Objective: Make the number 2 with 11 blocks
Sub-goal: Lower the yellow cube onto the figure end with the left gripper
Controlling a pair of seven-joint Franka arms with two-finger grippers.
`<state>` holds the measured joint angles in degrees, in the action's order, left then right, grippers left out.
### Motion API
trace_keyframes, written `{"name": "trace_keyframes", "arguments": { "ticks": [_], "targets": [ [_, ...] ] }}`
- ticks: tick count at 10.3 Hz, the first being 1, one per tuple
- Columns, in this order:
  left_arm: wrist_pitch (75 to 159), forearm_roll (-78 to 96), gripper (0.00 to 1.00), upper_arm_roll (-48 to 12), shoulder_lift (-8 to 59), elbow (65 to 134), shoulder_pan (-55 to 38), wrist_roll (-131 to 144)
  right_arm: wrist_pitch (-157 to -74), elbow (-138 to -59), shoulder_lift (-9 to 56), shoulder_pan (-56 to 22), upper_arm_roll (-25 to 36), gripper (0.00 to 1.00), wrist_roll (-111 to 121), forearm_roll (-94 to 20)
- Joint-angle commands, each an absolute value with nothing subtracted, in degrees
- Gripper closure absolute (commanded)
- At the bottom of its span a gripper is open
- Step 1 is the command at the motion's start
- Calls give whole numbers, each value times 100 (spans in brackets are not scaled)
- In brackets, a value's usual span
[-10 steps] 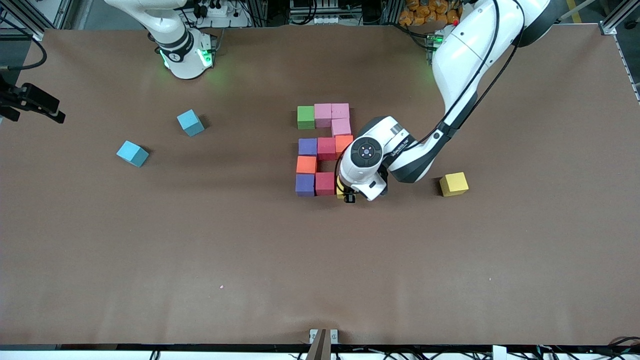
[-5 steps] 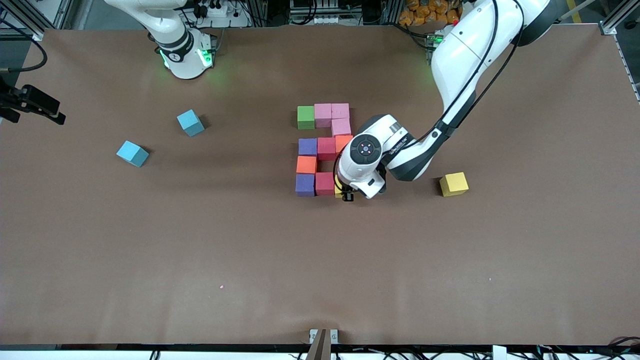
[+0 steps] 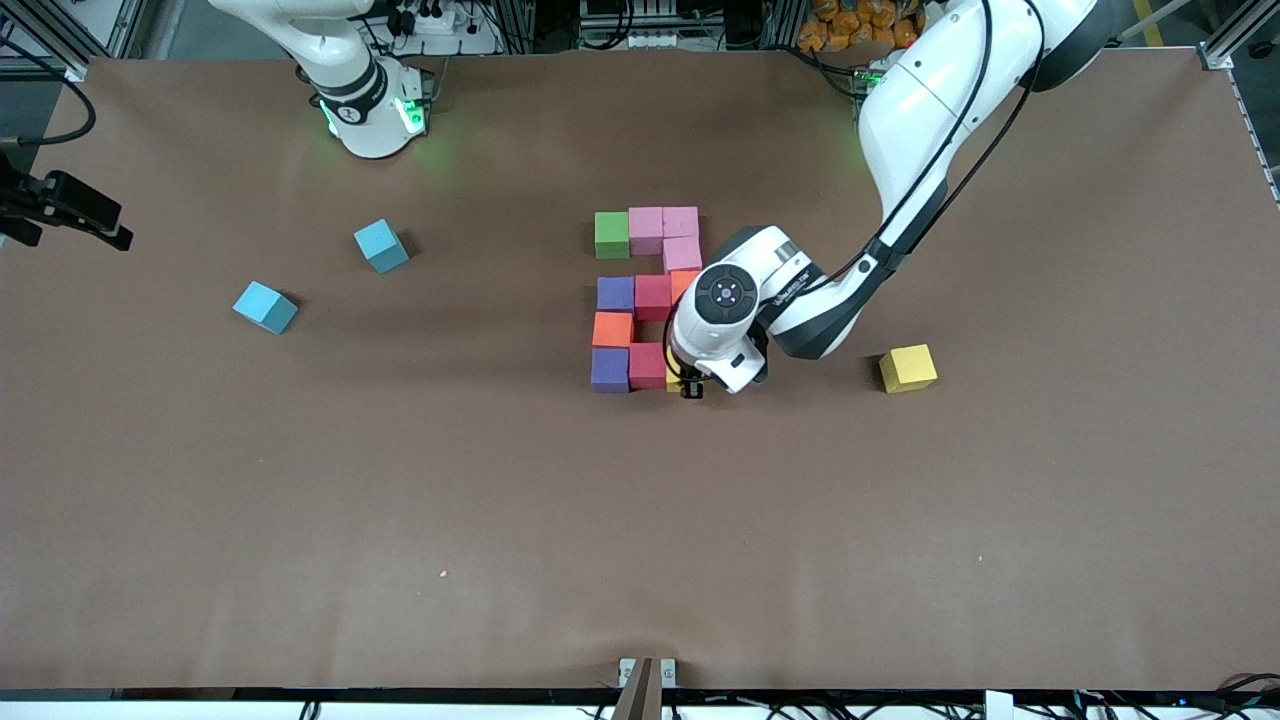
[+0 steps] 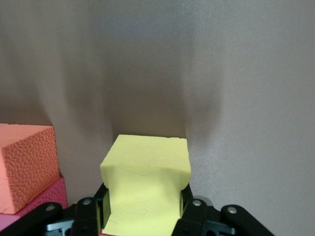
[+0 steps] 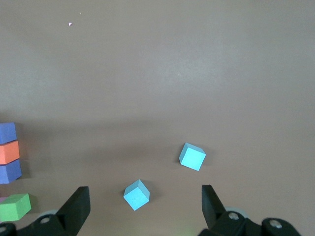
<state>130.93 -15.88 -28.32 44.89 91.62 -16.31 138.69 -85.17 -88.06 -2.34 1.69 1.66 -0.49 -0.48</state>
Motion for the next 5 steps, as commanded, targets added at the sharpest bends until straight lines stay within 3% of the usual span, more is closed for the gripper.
{"name": "trace_keyframes", "arguments": {
  "ticks": [1,5],
  "targets": [
    [13166,-1582,61,-2821,4333,9466,-1608,13975,-8429,-8596,-141,229,132,0,-97,-255],
    [13157,-1582,59,-2821,4342,9518,-1617,13975,-8446,-8561,-141,334,149,0,-79,-246]
  ]
}}
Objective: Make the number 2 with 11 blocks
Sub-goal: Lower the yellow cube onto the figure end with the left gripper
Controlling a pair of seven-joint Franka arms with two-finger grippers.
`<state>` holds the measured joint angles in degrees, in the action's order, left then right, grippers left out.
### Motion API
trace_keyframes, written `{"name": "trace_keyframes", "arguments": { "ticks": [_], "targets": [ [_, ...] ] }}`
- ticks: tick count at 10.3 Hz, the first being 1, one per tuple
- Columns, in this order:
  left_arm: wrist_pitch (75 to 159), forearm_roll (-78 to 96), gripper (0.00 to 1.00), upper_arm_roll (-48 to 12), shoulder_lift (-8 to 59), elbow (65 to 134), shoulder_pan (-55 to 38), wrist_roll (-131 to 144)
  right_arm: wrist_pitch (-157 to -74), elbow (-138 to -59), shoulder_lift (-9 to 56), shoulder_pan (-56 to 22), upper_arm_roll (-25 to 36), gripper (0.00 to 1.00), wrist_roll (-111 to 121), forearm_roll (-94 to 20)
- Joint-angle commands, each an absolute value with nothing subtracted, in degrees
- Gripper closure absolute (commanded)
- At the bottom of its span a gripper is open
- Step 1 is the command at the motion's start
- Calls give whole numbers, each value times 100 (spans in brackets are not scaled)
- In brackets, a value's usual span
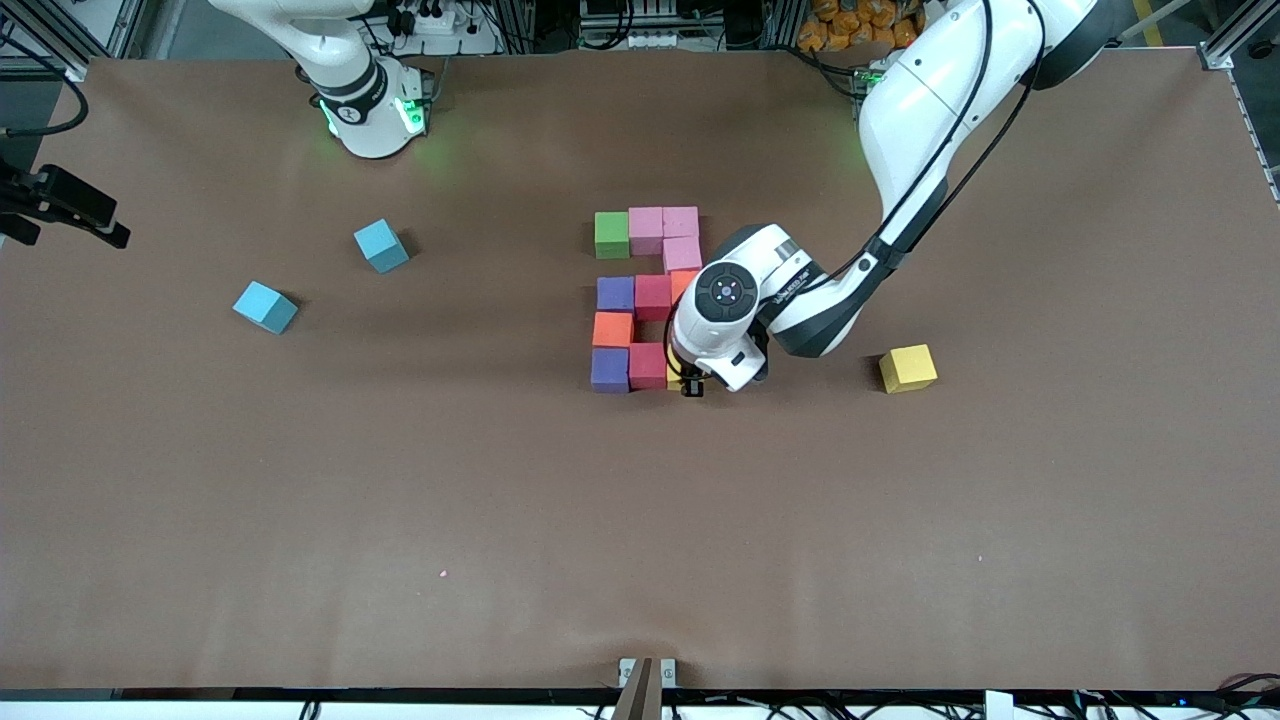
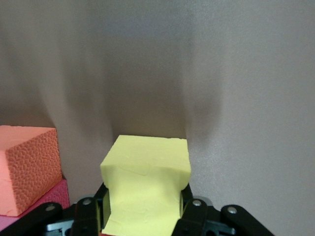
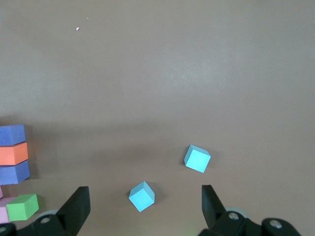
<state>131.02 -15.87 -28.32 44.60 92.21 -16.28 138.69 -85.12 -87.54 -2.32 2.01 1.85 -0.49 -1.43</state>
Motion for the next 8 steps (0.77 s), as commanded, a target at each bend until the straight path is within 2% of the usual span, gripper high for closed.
{"name": "trace_keyframes", "arguments": {
  "ticks": [1,2,3,8],
  "targets": [
    [13157,-1582,50,-2821,4333,9519,-1617,13983,-8446,-8526,-141,334,141,0,-79,-220],
    [13157,-1573,20,-2821,4342,9501,-1635,13992,-8446,-8525,-141,343,141,0,-79,-211],
    [13157,-1582,0,-2821,4342,9484,-1661,13992,-8446,-8525,-141,343,149,0,-79,-194],
    [13113,-1573,0,-2900,4228,9475,-1582,14010,-8446,-8517,-141,343,141,0,-79,-193]
  ]
}}
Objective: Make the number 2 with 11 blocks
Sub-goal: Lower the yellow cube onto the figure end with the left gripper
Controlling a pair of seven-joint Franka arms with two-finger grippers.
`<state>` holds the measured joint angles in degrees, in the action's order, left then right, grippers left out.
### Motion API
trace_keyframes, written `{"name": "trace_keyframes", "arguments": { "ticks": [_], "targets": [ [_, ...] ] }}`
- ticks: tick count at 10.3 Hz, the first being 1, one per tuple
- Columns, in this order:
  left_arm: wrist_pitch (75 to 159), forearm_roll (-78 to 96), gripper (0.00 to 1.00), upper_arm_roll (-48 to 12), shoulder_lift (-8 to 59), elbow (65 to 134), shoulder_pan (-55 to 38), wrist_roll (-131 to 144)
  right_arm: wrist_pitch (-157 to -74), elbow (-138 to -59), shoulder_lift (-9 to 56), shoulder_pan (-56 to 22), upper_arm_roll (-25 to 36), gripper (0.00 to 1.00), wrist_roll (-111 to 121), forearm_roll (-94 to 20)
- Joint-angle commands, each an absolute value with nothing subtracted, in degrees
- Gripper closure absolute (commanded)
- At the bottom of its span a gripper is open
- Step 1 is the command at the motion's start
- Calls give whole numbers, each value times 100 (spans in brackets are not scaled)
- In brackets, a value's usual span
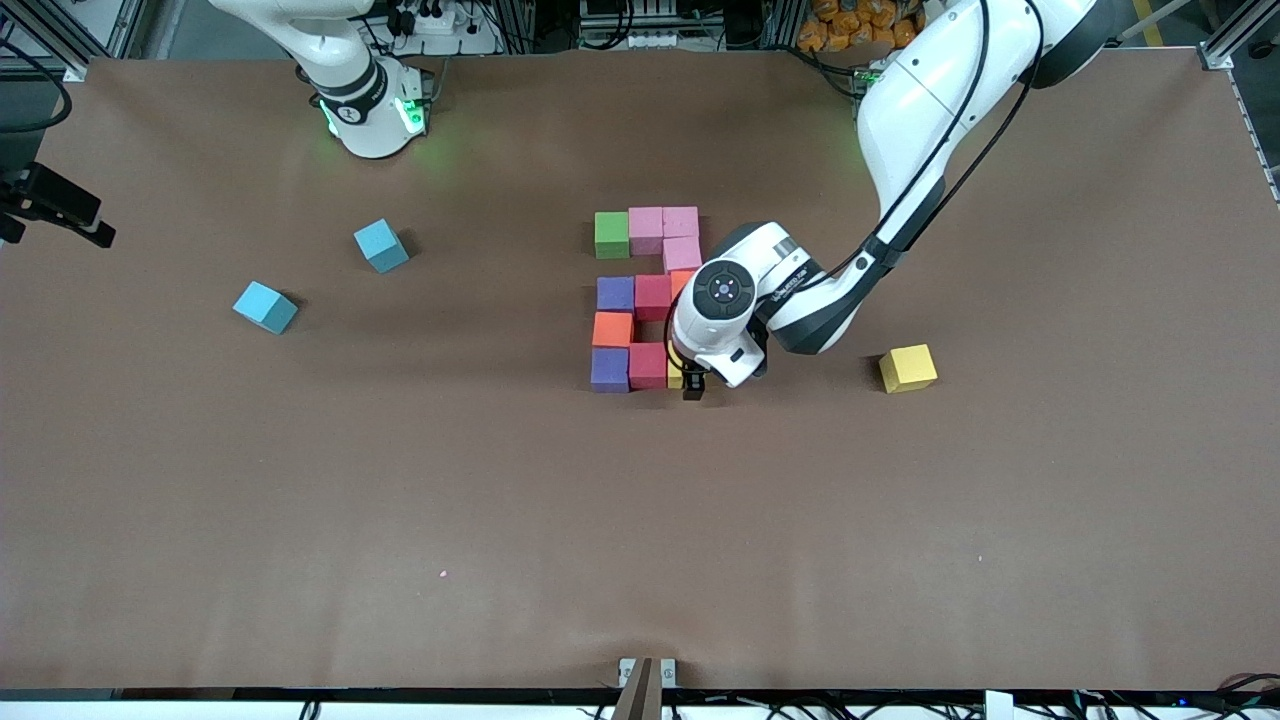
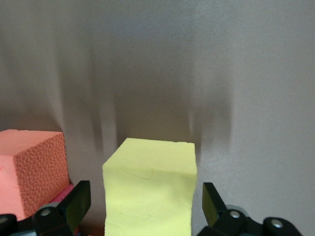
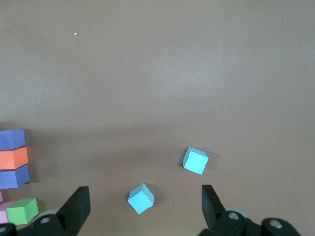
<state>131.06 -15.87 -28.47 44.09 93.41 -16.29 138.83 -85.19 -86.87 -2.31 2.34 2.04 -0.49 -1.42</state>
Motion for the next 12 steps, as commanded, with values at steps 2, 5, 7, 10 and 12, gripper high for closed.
{"name": "trace_keyframes", "arguments": {
  "ticks": [2,5,7,10,12],
  "targets": [
    [13070,-1573,0,-2944,4157,9492,-1564,14010,-8446,-8517,-141,334,141,0,-70,-193],
    [12824,-1512,0,-2979,3912,9483,-1538,13949,-8446,-8508,-141,334,141,0,-62,-167],
    [12797,-1512,0,-2997,3789,9466,-1433,13695,-8455,-8508,-141,334,141,0,-62,-167],
    [12683,-1529,0,-2997,3622,9370,-1205,12826,-8446,-8508,-141,325,141,0,-62,-158],
    [12596,-1503,0,-2997,3341,9308,-986,11931,-8455,-8508,-141,334,141,0,-62,-158]
  ]
}}
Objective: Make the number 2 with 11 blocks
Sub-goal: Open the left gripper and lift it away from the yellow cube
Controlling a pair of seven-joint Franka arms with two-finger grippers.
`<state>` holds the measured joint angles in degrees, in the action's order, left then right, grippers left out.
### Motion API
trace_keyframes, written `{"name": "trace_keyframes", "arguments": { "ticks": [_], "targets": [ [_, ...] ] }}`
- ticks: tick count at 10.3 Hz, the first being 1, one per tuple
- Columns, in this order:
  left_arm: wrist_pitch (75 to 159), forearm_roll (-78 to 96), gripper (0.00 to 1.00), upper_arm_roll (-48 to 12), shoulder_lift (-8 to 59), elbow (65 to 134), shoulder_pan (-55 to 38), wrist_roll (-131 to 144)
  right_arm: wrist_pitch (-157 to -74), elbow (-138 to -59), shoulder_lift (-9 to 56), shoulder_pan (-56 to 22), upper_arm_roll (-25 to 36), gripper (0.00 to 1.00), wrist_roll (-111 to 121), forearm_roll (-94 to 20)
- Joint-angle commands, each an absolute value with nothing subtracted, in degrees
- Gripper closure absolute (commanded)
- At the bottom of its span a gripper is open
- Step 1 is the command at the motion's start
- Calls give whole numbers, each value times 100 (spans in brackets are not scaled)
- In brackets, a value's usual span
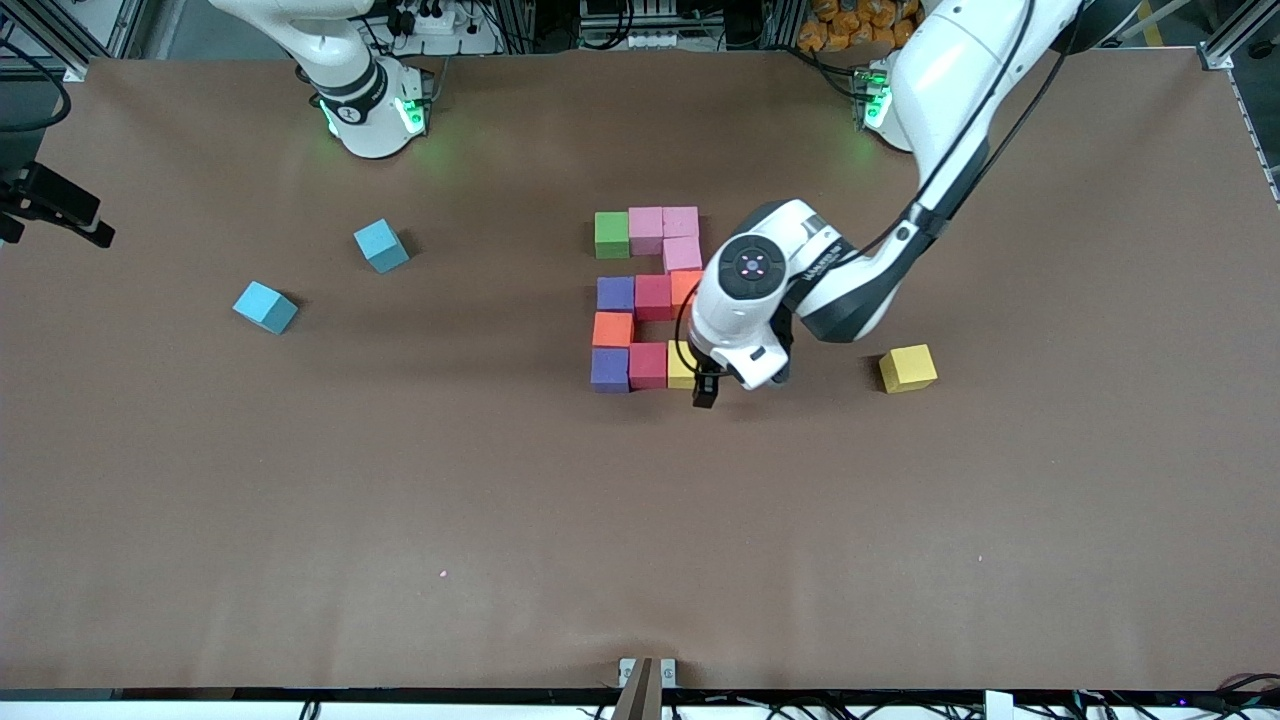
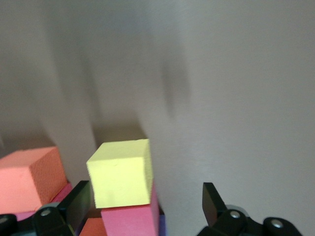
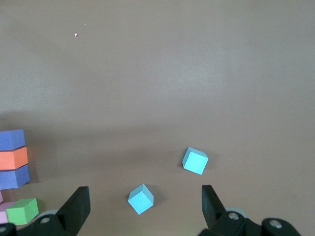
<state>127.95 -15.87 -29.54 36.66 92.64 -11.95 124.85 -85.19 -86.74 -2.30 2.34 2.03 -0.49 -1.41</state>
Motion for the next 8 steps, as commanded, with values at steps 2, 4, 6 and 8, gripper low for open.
{"name": "trace_keyframes", "arguments": {
  "ticks": [2,4,6,8],
  "targets": [
    [11975,-1494,0,-3006,3086,9115,-730,10991,-8464,-8499,-141,343,141,0,-62,-158],
    [11542,-1442,0,-3015,2735,9105,-275,9709,-8464,-8490,-141,343,141,0,-62,-167],
    [11138,-1214,0,-3015,2410,8948,147,8356,-8464,-8490,-141,343,141,0,-62,-158],
    [10628,-1230,0,-2971,2059,8833,237,7238,-8464,-8490,-141,343,141,0,-62,-158]
  ]
}}
